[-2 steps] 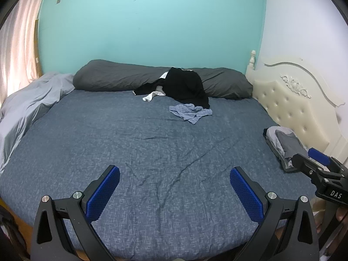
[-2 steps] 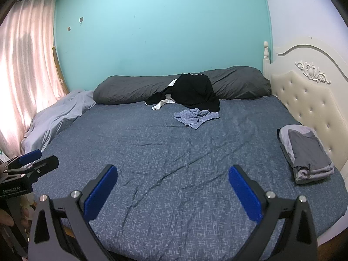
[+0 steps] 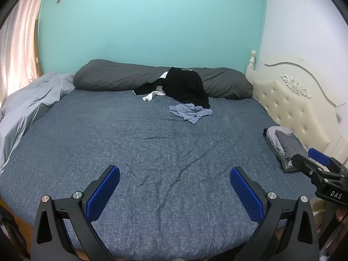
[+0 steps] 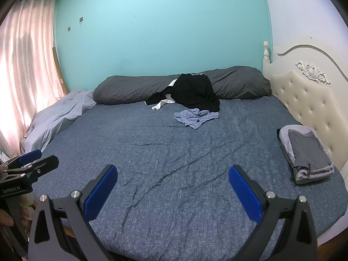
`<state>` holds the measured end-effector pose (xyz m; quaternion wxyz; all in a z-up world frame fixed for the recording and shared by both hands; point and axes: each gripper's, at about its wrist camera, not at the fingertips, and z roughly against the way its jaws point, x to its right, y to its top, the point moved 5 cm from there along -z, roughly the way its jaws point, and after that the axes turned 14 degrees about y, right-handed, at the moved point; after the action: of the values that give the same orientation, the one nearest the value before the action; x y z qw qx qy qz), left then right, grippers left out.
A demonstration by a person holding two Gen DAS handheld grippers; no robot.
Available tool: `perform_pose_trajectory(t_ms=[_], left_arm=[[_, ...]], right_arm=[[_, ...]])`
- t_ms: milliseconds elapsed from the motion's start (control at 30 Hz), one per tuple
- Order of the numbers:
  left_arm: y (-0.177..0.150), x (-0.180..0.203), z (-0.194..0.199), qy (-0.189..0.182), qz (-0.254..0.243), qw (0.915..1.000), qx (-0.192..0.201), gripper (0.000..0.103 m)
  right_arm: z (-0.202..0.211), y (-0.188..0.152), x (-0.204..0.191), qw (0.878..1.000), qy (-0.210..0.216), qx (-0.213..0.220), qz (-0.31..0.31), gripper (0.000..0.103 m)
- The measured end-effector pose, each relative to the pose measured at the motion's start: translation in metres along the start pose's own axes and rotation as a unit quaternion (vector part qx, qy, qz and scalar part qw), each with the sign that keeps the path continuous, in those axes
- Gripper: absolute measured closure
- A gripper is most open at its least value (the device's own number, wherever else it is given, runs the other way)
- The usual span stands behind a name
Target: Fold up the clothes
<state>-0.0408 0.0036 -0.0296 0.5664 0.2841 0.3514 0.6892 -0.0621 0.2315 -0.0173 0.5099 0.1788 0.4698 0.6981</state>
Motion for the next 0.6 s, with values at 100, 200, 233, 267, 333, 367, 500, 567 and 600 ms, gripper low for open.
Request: perform_pose_trajectory(t_ms=[100, 200, 233, 267, 333, 367, 500, 567, 600], left_arm=[[-0.0011, 0.0009, -0.0003, 0.0, 0.0, 1.0, 0.001, 0.0], [-0.0026, -0.0018, -0.0012, -0.001, 0.0, 1.0, 0.002, 0.0], [-0.0031, -0.001, -0.0004, 0.0, -0.001, 1.0, 0.004, 0.0], [-0.0039, 0.0007, 0.001, 0.001, -0.003, 1.0, 0.006, 0.0], [-0.0046, 0.0049, 0.0003, 0.004, -0.007, 0.9999, 0.006, 0.0], [-0.0042, 0.0049, -0.0005, 0.004, -0.007, 1.0, 0.005, 0.0], [-0.0009, 0.002, 0.0003, 0.003, -0.006, 1.0, 0.003, 0.0], [0.0002, 0.0015, 0.0006, 0.002, -0.006, 1.0, 0.002, 0.0], [0.0004, 0.0016, 0.0008, 0.002, -0.007, 1.0, 0.003, 0.0]], right_arm=[[-0.0006, 0.0001, 0.0002, 1.0, 0.0, 0.003, 0.002, 0.0], [-0.0017, 0.0008, 0.0012, 1.0, 0.0, 0.003, 0.001, 0.0], [-0.0023, 0.0009, 0.0014, 1.0, 0.0, 0.003, 0.001, 0.0], [-0.0028, 0.0, 0.0008, 1.0, 0.0, 0.003, 0.001, 0.0], [-0.0025, -0.0003, 0.0006, 1.0, 0.0, 0.002, 0.0, 0.0], [-0.002, -0.0001, 0.0007, 1.0, 0.001, 0.002, 0.0, 0.0], [0.0003, 0.0021, 0.0, 1.0, 0.0, 0.001, -0.001, 0.0], [0.0003, 0.0025, 0.0, 1.0, 0.0, 0.0, -0.001, 0.0], [0.0, 0.0029, 0.0007, 1.0, 0.001, 0.0, -0.002, 0.0]])
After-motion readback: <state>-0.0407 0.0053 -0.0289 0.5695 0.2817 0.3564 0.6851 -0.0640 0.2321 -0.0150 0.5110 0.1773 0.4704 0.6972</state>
